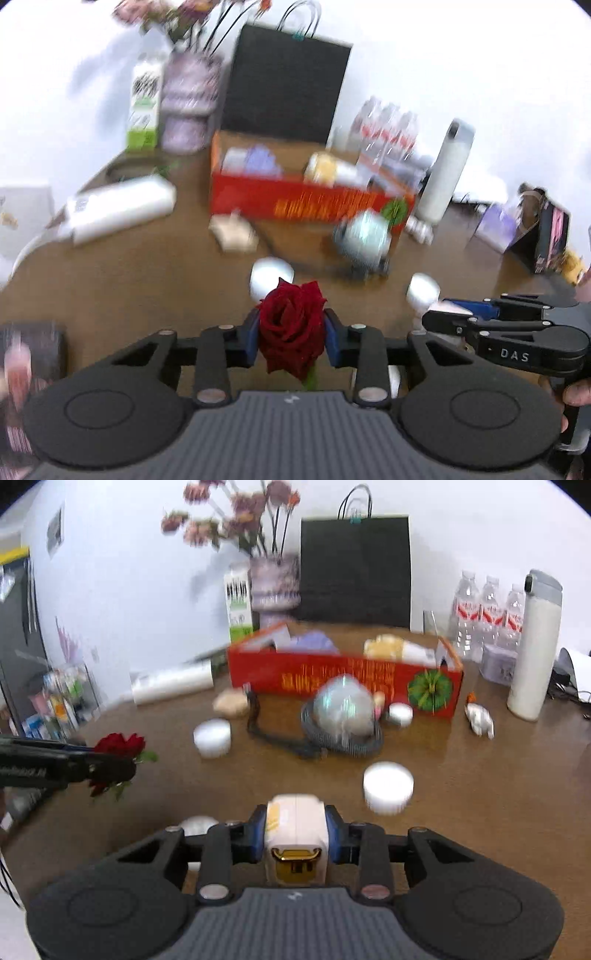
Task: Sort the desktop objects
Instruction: 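Carry the rose and adapter into the cardboard box and release both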
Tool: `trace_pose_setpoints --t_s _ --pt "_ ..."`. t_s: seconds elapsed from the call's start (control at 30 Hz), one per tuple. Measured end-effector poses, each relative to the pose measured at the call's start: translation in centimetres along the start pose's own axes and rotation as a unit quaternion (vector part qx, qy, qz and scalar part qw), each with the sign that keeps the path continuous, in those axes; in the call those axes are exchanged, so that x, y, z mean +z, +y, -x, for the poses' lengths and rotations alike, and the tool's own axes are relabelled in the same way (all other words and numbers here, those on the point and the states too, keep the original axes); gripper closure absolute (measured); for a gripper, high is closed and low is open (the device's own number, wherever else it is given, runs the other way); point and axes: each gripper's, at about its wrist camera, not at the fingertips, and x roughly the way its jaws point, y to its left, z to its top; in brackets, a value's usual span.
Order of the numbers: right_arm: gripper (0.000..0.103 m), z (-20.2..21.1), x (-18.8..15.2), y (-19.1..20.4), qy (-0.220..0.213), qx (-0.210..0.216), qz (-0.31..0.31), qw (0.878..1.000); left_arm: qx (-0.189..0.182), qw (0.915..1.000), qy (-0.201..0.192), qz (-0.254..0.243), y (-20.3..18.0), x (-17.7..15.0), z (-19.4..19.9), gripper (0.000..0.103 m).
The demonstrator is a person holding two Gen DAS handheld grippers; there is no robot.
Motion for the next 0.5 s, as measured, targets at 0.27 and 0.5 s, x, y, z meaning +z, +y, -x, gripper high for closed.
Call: trace_pose_setpoints --t_s 0.27,0.5 --pt "0.073 -5.7 14.7 -5.7 -0.055 0.008 -0.037 0.998 0.009 0.9990 0.039 -0.017 1.8 15.5 -13.4 0.068" --pt "0.073 -20.6 22.9 -8.3 0.030 -0.015 -0.069 0.997 0.085 0.9850 0.136 -0.064 3.6 17.3 -27.5 0.066"
